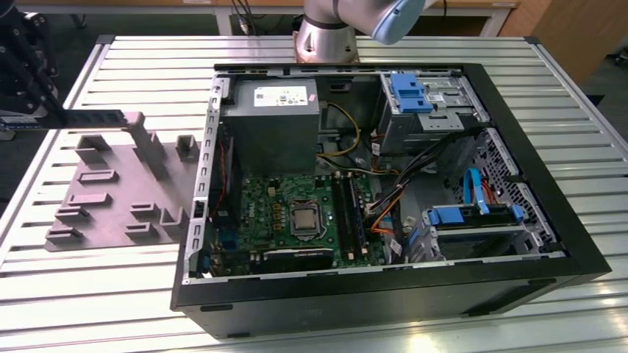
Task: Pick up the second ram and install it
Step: 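Pick up the second ram and move it above second insertion slot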
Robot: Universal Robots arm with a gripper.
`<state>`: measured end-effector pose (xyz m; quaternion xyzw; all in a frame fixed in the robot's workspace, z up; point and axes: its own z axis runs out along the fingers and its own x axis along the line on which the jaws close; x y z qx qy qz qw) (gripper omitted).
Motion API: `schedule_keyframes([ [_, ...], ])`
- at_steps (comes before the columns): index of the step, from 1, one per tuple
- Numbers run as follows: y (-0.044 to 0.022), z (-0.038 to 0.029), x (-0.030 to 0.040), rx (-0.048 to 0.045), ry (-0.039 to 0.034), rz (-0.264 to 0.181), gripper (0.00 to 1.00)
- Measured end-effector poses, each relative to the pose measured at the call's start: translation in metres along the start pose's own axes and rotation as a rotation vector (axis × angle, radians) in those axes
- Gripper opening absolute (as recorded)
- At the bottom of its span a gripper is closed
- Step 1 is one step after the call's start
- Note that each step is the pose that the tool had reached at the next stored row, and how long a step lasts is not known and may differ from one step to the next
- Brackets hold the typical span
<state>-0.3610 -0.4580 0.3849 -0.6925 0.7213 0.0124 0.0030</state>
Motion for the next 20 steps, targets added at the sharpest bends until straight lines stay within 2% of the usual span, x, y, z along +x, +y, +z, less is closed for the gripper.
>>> schedule_keyframes([
  [20,-0.0080,-0.0001,-0.0003,0.0000,0.0000,0.000,0.15],
])
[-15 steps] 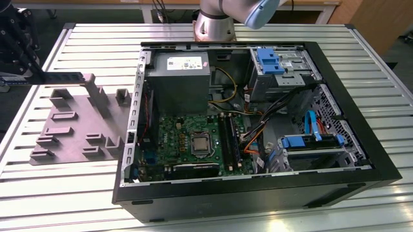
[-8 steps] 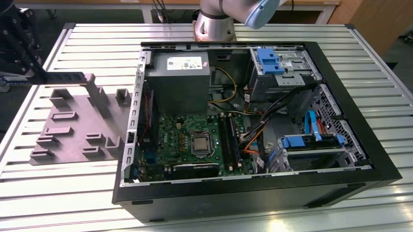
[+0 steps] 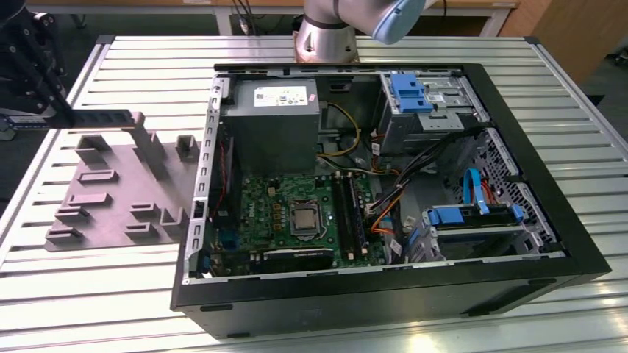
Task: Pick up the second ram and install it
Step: 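Pick up the second ram and move it above second insertion slot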
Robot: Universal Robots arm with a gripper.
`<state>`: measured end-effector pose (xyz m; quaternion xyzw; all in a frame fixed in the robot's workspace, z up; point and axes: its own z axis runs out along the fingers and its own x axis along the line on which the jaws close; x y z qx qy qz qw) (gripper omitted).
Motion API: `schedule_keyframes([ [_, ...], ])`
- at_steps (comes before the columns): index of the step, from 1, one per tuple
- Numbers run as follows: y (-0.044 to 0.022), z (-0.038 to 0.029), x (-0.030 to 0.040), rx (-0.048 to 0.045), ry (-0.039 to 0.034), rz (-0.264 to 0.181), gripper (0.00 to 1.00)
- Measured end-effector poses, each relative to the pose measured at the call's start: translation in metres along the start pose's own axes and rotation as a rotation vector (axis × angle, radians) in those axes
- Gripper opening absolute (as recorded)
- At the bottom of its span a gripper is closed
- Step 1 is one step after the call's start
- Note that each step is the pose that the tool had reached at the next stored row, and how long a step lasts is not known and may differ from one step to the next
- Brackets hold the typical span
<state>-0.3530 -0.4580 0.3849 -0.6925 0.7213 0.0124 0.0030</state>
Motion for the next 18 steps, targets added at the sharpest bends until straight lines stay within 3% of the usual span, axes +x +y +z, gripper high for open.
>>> schedule_keyframes([
  [18,-0.0080,-0.0001,-0.0003,0.0001,-0.0001,0.000,0.15],
])
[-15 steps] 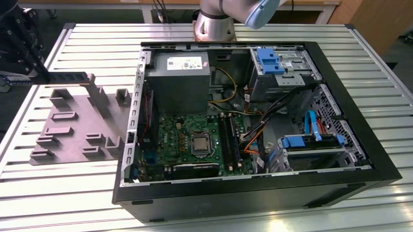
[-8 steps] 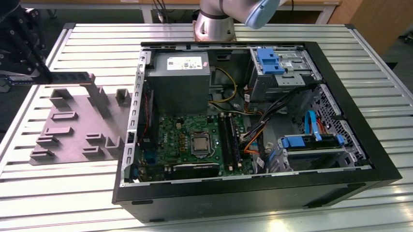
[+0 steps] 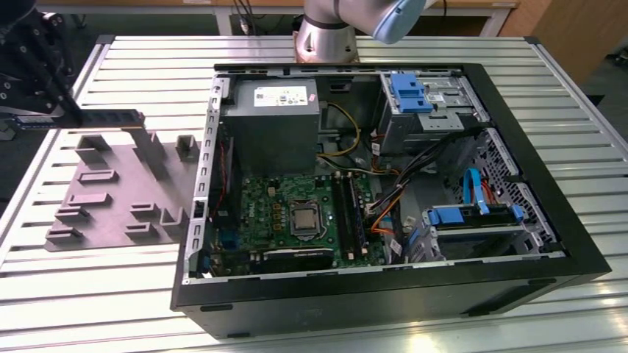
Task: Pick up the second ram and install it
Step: 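Pick up the second ram and move it above second insertion slot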
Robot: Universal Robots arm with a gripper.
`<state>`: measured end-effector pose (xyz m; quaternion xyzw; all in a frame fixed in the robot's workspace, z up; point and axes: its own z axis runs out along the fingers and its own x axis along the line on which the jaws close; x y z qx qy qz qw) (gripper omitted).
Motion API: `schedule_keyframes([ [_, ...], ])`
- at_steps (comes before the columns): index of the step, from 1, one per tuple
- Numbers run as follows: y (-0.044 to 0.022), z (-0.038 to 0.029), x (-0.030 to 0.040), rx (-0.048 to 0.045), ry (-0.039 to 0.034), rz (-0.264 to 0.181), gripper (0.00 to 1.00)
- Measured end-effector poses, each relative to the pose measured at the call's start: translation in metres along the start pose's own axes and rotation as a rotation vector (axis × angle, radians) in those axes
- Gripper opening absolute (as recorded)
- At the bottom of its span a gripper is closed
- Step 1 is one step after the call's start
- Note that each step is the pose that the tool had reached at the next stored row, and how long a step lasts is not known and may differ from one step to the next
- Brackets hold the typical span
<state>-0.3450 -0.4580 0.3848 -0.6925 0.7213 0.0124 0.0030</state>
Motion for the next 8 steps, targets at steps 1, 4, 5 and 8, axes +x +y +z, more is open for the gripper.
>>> schedule_keyframes([
  [1,-0.0005,0.0000,0.0000,0.0000,0.0000,0.000,0.15],
  [4,-0.0019,0.0000,-0.0001,0.0000,0.0000,0.000,0.15],
  [5,-0.0024,-0.0001,-0.0001,0.0000,0.0001,0.000,0.15],
  [8,-0.0039,-0.0001,-0.0002,0.0000,0.0000,0.000,0.15],
])
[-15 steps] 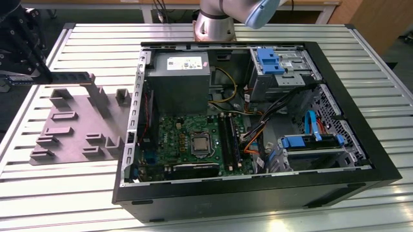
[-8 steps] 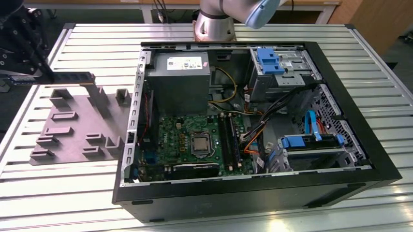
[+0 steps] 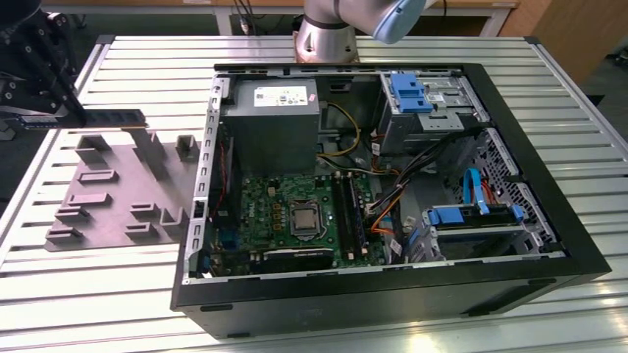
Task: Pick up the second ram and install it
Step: 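Pick up the second ram and move it above second insertion slot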
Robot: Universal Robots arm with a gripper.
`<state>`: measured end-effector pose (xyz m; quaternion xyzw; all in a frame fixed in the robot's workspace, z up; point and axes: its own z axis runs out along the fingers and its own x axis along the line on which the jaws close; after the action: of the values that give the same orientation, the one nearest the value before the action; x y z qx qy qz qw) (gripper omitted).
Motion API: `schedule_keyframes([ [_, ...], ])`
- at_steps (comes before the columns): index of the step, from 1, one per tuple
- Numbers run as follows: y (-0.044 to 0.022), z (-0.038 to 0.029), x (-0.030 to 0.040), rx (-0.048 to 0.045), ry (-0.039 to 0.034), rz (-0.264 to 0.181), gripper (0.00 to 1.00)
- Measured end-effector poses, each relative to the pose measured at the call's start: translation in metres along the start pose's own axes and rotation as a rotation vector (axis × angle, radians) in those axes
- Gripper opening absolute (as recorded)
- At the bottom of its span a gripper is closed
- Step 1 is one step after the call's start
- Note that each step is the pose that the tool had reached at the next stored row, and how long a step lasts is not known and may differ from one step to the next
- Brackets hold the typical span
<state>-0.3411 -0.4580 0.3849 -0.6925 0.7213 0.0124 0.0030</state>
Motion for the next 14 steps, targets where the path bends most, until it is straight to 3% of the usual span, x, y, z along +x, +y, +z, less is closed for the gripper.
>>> schedule_keyframes([
  [14,-0.0070,-0.0001,-0.0003,0.0000,0.0000,0.000,0.15],
])
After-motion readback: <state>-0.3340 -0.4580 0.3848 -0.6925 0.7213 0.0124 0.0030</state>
